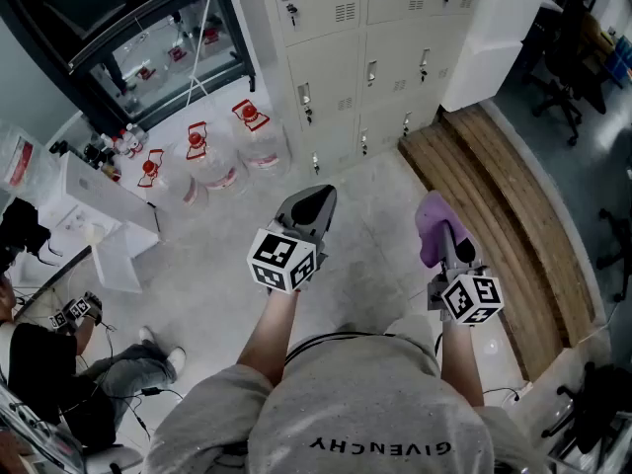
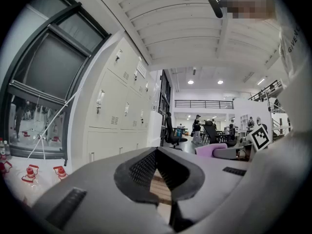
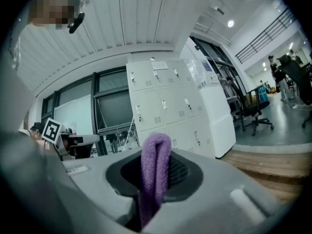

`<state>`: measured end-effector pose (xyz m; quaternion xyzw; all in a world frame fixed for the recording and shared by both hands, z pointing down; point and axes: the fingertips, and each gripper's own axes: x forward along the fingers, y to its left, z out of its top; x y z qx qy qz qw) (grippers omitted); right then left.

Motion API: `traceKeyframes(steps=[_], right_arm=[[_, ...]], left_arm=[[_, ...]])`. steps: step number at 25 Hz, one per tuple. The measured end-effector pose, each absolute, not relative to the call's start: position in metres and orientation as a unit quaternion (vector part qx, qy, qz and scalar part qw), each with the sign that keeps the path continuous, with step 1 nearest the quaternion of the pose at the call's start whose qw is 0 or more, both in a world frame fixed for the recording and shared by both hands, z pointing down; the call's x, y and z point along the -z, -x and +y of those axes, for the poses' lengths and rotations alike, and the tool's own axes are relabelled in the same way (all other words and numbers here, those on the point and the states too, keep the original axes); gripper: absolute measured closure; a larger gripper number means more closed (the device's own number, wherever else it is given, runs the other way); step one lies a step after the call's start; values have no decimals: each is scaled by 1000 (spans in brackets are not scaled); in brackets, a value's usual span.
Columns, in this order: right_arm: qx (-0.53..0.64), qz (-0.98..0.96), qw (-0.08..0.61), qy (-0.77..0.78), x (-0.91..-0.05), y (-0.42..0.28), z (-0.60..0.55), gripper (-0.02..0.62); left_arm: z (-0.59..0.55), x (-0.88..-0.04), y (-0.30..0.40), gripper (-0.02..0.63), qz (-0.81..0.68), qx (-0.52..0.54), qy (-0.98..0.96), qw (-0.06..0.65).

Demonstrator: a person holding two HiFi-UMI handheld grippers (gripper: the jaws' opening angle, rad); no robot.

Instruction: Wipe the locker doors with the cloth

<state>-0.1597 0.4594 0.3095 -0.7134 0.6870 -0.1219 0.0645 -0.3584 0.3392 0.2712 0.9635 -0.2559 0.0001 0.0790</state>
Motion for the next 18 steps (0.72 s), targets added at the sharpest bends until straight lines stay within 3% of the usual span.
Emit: traceKeyframes(steps=[18], right_arm=[[134, 679, 73, 718, -336, 109, 378, 545]], left_arm=[[258, -302, 300, 607, -250, -13, -963, 99]])
